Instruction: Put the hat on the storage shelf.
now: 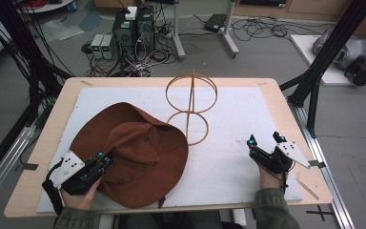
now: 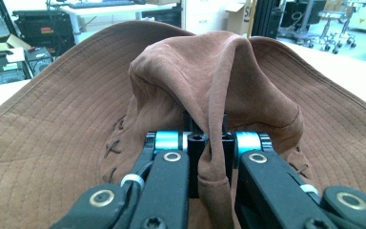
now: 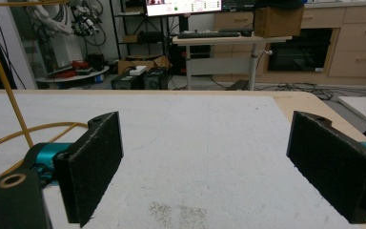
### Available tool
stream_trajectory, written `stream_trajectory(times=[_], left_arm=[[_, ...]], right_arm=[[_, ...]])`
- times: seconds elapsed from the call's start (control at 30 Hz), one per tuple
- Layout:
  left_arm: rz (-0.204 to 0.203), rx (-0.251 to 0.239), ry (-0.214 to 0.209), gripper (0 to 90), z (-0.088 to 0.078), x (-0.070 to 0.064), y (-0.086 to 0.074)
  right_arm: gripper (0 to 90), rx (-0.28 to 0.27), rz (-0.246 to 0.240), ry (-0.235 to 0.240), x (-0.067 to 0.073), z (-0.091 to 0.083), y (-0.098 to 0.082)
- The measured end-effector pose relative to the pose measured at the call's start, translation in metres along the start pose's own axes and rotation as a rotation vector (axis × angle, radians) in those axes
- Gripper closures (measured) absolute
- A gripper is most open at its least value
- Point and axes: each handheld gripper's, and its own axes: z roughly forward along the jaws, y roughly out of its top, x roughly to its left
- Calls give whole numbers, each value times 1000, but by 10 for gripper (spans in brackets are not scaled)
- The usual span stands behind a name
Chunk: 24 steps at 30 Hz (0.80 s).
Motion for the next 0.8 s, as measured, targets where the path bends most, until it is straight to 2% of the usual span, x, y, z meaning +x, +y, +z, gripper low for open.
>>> stream_trajectory(times=[0.03,0.07,0.27,0.3,0.53,0.57,0.73,0.8], left_arm=[[0,0,0,877,0,0,0],[-3,-26,5,876,-3,1,2],[-16,-82,3,876,-12,4,9],[-19,-105,3,876,-16,5,12],[-11,-136,-5,875,-22,4,18],[-15,-153,-8,876,-23,4,19],[-11,-174,-20,876,-24,3,23],[-10,-196,-25,875,-25,2,26]], right_arm=[[111,0,1,0,0,0,0],[111,-1,1,-1,0,0,0],[110,0,3,-2,1,1,0],[111,-1,-4,-3,0,1,0],[111,6,3,-1,1,1,-1],[111,6,2,-2,1,1,-1],[111,6,1,-3,1,1,-1],[111,6,0,-5,1,1,-1]])
